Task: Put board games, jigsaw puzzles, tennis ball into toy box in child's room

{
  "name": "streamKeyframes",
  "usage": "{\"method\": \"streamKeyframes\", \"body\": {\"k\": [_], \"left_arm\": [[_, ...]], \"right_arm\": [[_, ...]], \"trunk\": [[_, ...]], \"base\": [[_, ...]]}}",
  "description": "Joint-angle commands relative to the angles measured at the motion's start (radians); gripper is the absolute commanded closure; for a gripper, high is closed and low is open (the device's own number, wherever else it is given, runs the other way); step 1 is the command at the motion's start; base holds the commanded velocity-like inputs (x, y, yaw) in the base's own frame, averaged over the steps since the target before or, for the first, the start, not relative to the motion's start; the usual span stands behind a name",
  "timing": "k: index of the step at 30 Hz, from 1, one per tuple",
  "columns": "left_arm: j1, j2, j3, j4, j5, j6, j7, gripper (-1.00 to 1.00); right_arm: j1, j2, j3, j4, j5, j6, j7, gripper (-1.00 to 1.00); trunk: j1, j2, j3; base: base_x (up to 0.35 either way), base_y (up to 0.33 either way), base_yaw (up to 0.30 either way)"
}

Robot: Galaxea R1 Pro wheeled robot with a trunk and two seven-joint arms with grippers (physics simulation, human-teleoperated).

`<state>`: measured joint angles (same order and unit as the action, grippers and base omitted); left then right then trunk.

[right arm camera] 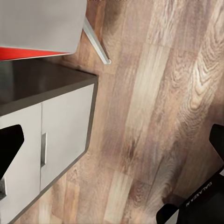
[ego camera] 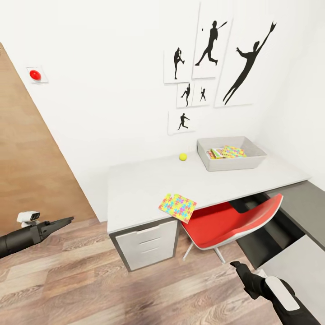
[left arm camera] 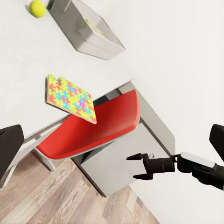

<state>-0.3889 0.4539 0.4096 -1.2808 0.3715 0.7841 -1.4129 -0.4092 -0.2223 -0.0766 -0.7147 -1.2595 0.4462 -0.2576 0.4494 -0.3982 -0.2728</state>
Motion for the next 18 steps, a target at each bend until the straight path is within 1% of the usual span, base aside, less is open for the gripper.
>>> {"method": "streamKeyframes", "body": {"k": [1,18], "left_arm": [[-0.001,0.000,0.000,0.000,0.001,0.010,-0.003,-1.00],[-0.001,0.000,0.000,0.000,0.001,0.010,-0.003,-1.00]], "right_arm": [[0.000,0.000,-0.002,-0.002,-0.010,0.003,-0.009,-1.00],[0.000,0.001,-0.001,-0.003,-0.011,0.003,-0.008,-1.00]], "trunk": [[0.001,-0.002,0.000],[0.001,-0.002,0.025]], "base": [[0.000,0.000,0.000],[0.000,0.000,0.000]]}}
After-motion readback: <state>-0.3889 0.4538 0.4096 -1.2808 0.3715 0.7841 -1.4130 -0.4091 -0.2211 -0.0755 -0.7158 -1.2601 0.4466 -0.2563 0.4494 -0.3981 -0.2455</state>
